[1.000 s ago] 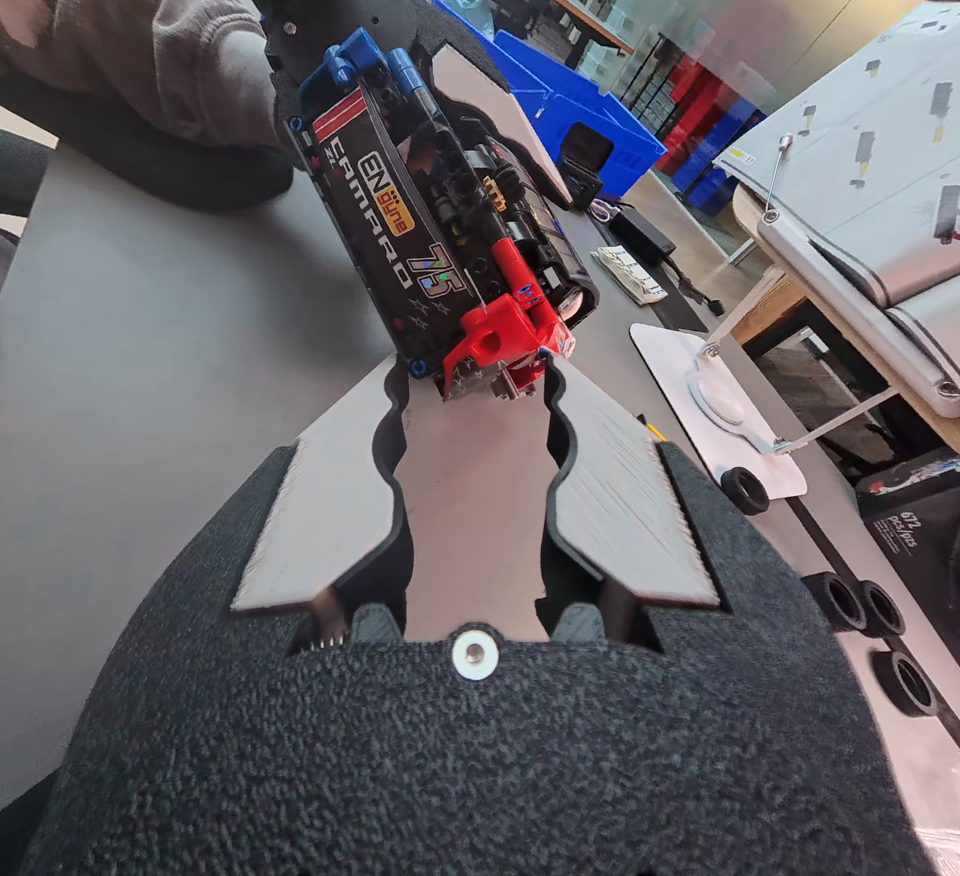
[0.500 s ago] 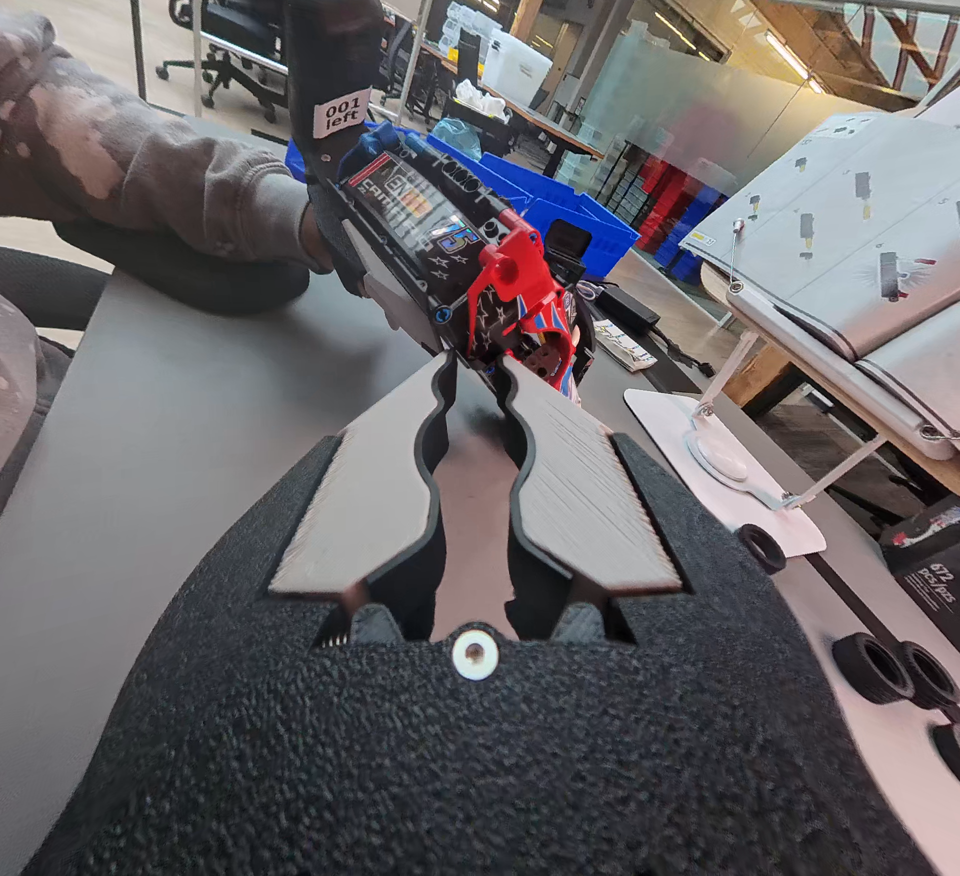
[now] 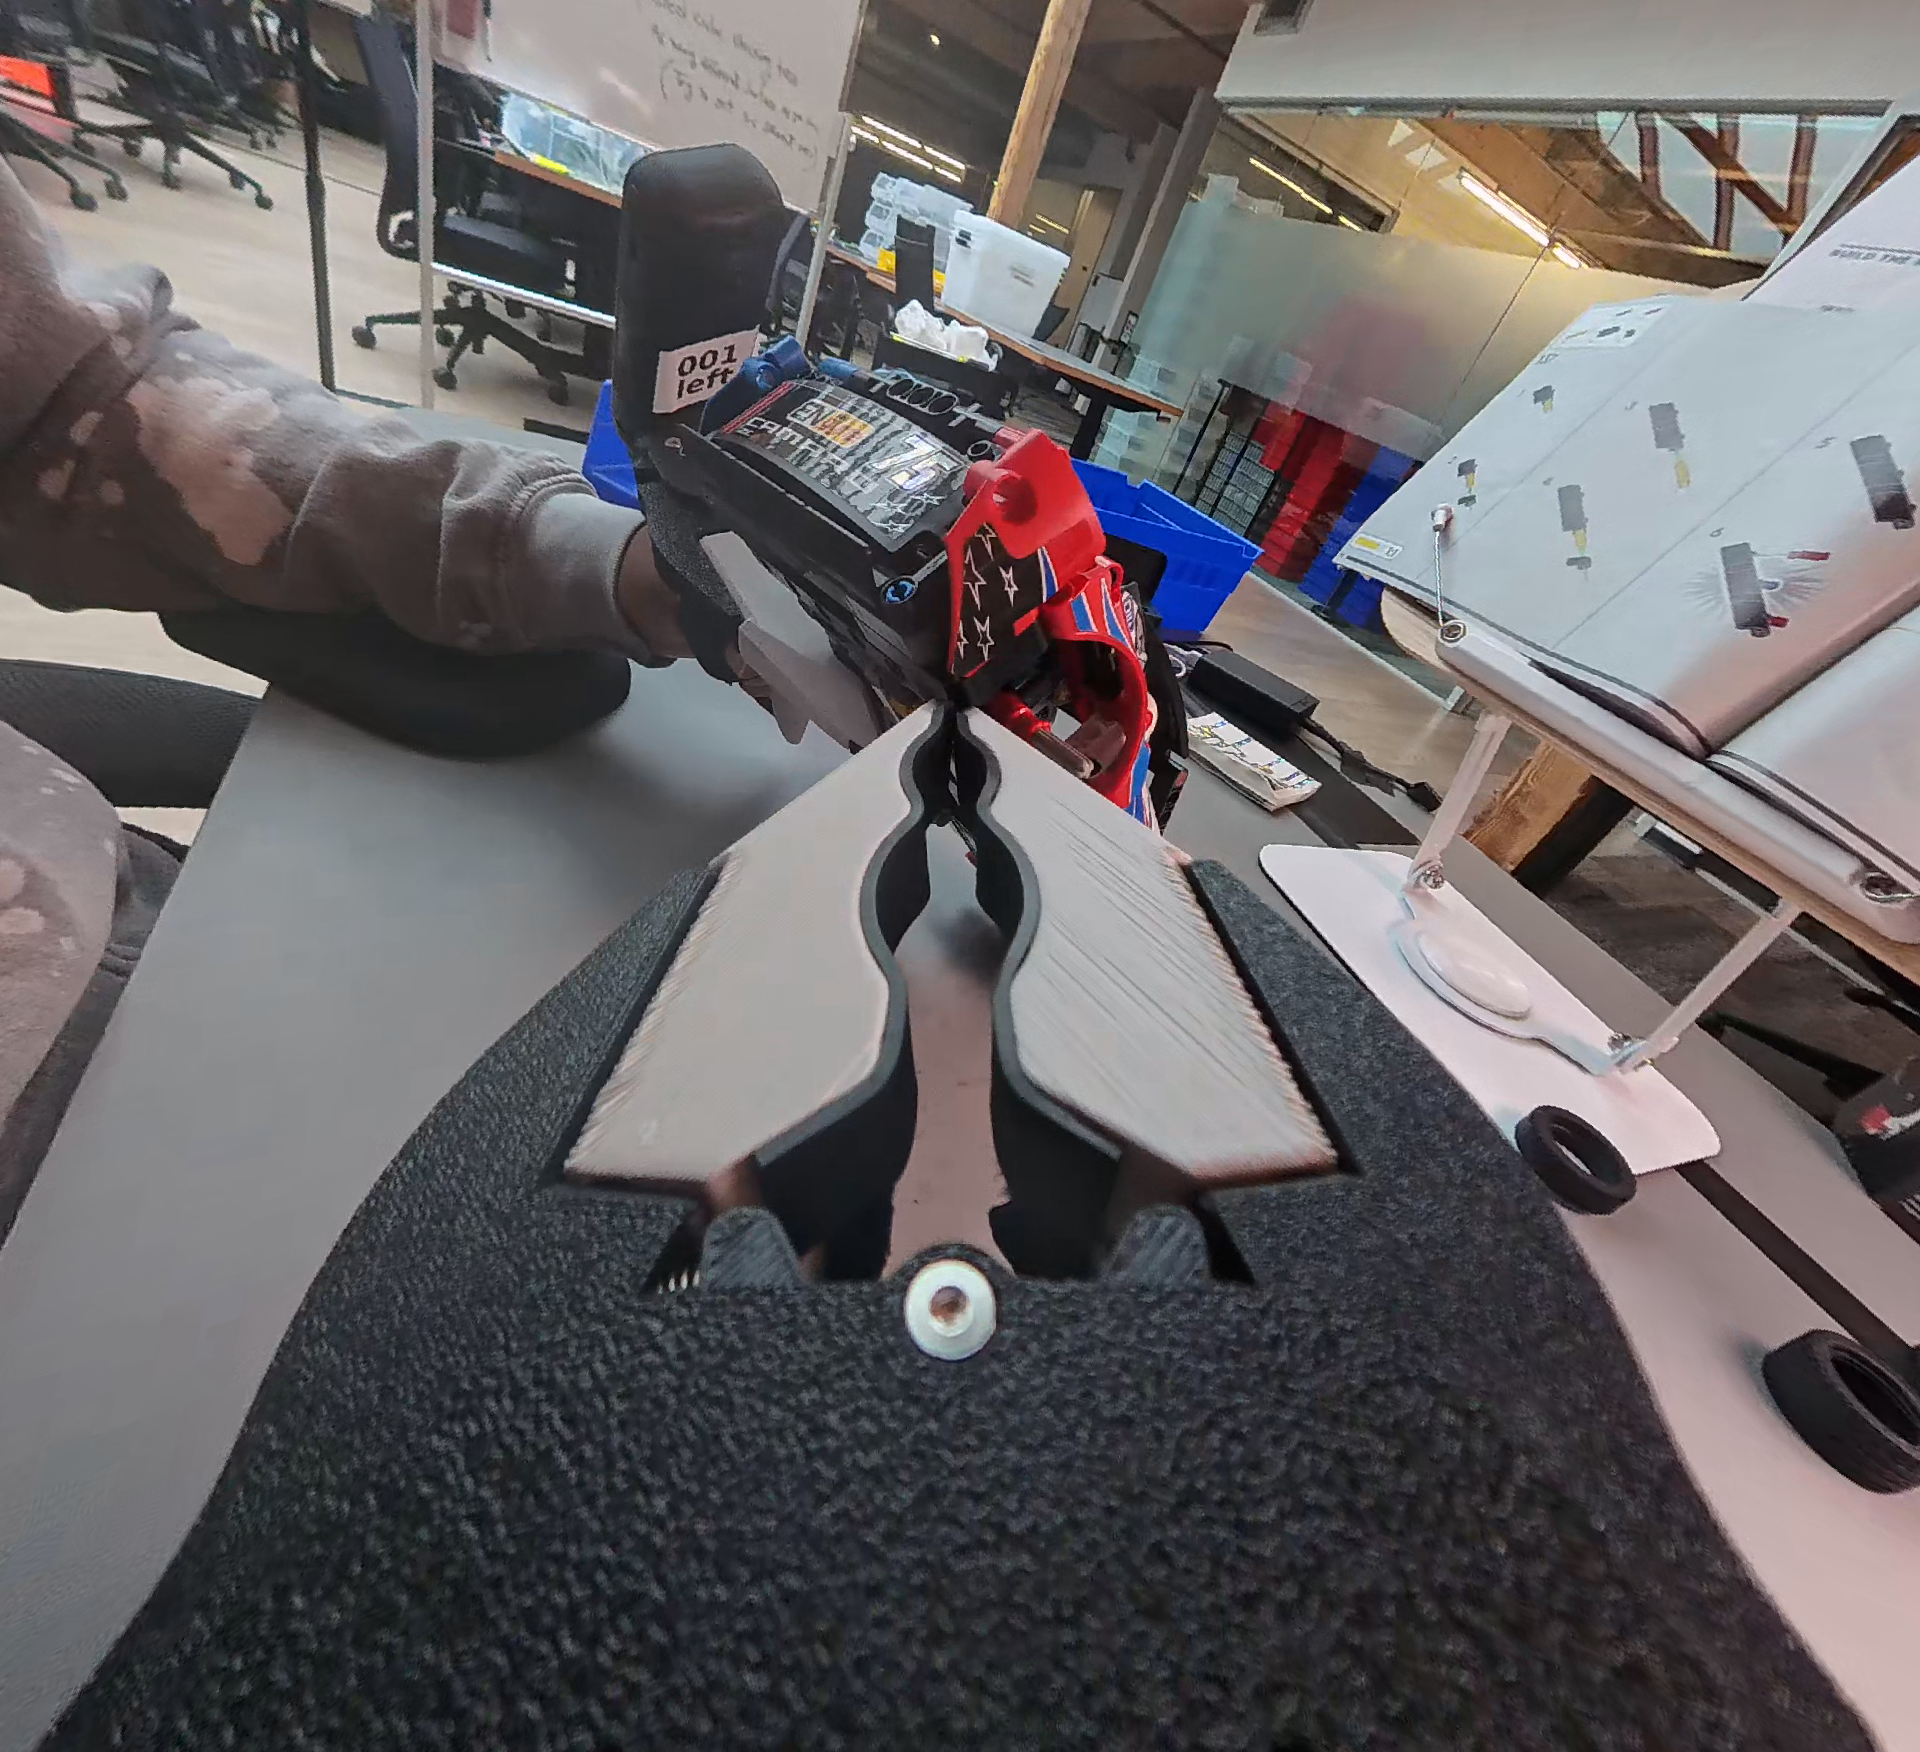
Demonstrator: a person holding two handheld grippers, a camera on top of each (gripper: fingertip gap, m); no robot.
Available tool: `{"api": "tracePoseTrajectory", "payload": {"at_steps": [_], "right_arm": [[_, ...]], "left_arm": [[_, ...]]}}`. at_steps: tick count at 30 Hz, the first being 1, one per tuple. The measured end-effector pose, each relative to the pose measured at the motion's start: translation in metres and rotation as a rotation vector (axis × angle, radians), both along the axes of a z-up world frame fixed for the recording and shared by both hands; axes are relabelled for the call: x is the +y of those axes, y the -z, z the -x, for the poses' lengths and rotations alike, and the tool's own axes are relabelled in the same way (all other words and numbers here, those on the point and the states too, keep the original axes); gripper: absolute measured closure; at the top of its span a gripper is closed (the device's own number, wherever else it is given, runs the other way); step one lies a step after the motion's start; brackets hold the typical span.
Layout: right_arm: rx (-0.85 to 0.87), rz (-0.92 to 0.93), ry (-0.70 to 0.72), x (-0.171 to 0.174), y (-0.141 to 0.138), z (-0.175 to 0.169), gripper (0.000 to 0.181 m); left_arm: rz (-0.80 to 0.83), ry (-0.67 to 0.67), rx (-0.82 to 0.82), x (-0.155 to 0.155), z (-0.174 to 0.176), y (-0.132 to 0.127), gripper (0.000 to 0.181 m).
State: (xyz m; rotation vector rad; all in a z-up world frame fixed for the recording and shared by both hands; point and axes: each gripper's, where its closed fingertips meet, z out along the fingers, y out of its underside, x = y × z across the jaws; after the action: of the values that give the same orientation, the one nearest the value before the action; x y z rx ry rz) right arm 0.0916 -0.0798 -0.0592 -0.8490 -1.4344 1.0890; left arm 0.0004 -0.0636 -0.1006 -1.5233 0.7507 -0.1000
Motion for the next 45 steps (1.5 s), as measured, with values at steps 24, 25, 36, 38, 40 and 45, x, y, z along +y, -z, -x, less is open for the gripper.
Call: {"api": "tracePoseTrajectory", "payload": {"at_steps": [24, 25, 36, 38, 40, 45], "right_arm": [[0.039, -0.328, 0.109, -0.011, -0.041, 0.01, 0.152], [0.026, -0.364, 0.113, -0.011, -0.04, 0.013, 0.152], [0.015, -0.629, 0.203, -0.003, -0.043, 0.02, 0.179], [0.025, -0.649, 0.206, -0.005, -0.042, 0.019, 0.181], [0.037, -0.672, 0.214, -0.006, -0.042, 0.018, 0.181], [0.017, -0.753, 0.207, -0.012, -0.027, 0.019, 0.181]], "left_arm": [[0.098, -0.053, -0.043, 0.018, 0.002, -0.008, 0.096], [0.106, -0.055, -0.036, 0.019, 0.002, -0.008, 0.096], [0.152, -0.075, -0.057, 0.025, 0.003, -0.01, 0.096], [0.155, -0.076, -0.059, 0.025, 0.003, -0.009, 0.096], [0.157, -0.077, -0.061, 0.025, 0.003, -0.009, 0.097], [0.193, -0.093, -0.179, 0.028, 0.014, -0.017, 0.096]]}}
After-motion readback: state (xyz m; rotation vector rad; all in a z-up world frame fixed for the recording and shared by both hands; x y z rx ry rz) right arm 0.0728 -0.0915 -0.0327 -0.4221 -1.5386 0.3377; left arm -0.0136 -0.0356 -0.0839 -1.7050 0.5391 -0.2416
